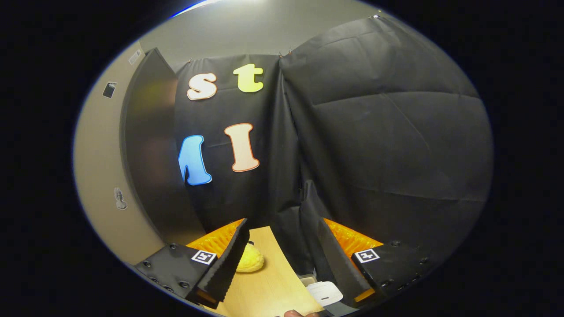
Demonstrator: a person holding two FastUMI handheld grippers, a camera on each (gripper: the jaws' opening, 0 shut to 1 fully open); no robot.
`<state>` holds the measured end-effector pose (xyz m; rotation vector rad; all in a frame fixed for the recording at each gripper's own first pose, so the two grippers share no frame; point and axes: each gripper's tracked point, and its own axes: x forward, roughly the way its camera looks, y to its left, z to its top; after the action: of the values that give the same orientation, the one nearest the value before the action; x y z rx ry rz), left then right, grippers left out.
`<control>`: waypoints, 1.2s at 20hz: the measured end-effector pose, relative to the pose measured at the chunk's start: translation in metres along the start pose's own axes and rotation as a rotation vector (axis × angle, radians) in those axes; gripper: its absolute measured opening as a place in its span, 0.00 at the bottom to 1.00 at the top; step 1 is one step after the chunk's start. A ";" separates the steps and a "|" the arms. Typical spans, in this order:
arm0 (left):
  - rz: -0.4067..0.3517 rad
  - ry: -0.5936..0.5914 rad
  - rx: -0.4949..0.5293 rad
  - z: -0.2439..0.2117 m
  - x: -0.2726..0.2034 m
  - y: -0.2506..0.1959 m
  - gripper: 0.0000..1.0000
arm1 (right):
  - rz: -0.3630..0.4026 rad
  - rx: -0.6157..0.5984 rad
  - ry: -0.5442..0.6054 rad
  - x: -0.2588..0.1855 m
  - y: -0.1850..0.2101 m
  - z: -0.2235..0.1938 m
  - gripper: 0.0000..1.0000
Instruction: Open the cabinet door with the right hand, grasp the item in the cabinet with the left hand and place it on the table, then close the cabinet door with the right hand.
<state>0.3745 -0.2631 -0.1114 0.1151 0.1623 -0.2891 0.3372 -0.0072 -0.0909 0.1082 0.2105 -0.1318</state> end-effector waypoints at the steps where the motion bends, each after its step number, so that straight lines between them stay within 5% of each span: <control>1: 0.002 -0.008 -0.010 0.002 0.000 0.000 0.53 | 0.003 0.002 0.001 0.002 0.000 0.000 0.98; 15: -0.028 -0.089 0.009 0.039 -0.083 0.005 0.45 | 0.002 -0.015 -0.009 -0.035 0.014 -0.010 0.98; 24: 0.066 -0.151 -0.023 0.015 -0.180 0.069 0.45 | -0.026 -0.043 -0.055 -0.073 0.032 0.003 0.98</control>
<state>0.2269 -0.1500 -0.0587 0.0750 0.0121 -0.2287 0.2713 0.0327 -0.0697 0.0586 0.1595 -0.1563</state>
